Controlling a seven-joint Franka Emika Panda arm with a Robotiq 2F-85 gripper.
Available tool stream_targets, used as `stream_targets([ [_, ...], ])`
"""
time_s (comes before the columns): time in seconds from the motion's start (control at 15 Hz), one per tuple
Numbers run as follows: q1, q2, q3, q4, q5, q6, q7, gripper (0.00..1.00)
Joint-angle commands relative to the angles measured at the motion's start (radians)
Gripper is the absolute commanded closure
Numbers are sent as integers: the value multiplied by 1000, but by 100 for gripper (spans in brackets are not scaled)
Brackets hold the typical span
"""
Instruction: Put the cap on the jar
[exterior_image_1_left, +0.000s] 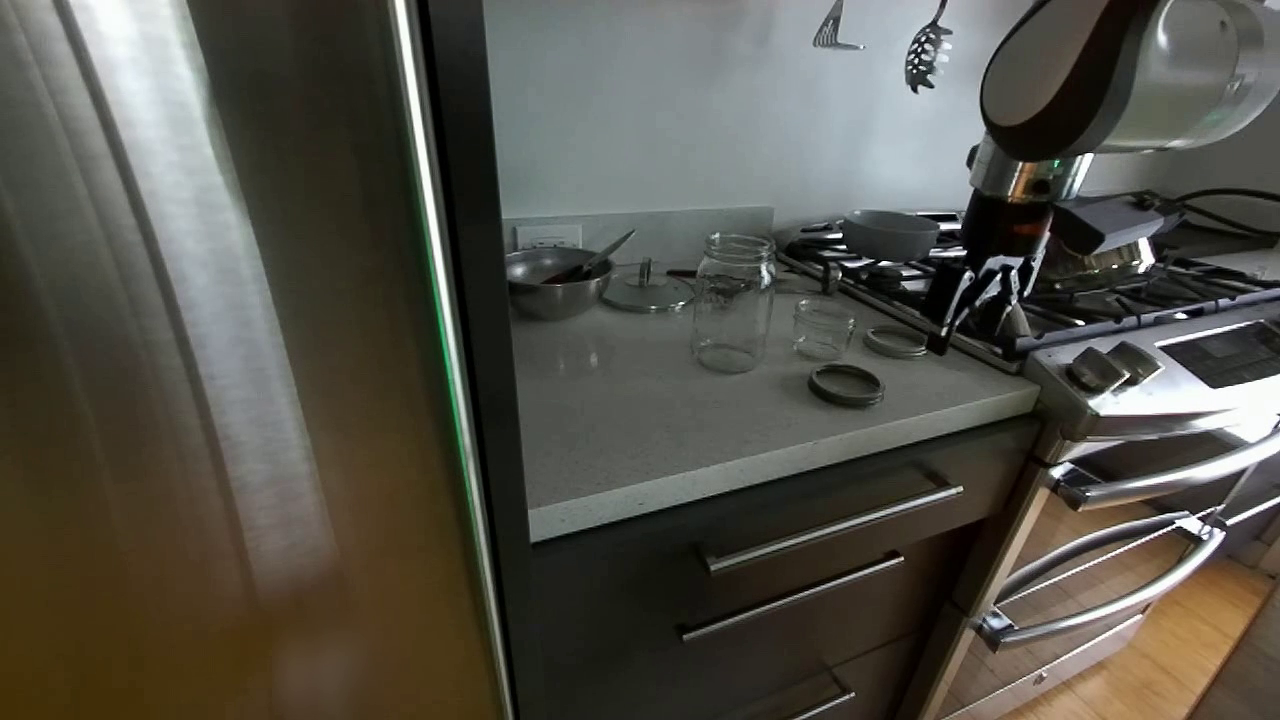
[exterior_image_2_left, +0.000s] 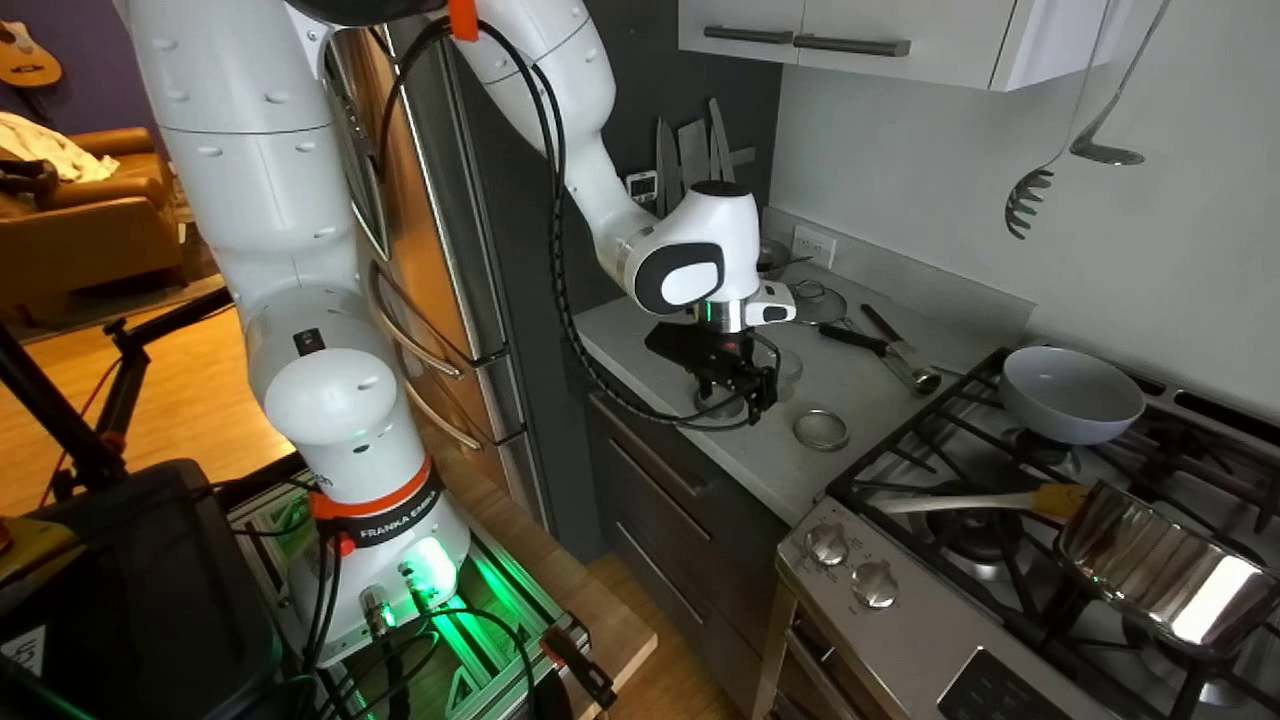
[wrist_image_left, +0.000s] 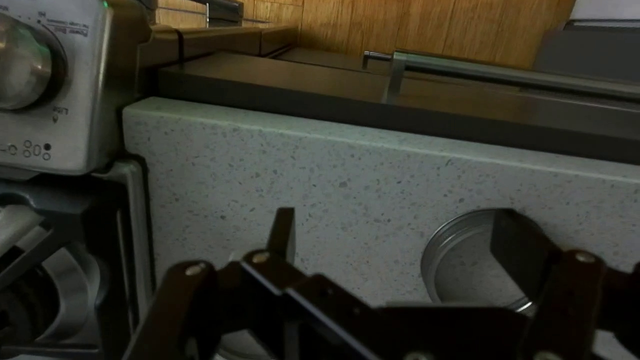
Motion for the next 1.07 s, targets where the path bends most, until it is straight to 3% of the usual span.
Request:
stream_targets([
  [0.0,-21,88,47,66,94,-10,-94,0],
  [0.27,-54,157,106,133,175,-12,-151,0],
  [0.73,-89,260,146,251,155,-52,-130,0],
  [0.8,-96,268,154,263,160,-61,-136,7],
  [0.87,-108,277,168,274,173,-69,-150,26],
  [1.0,-117,289,181,292,174,-84,-151,42],
])
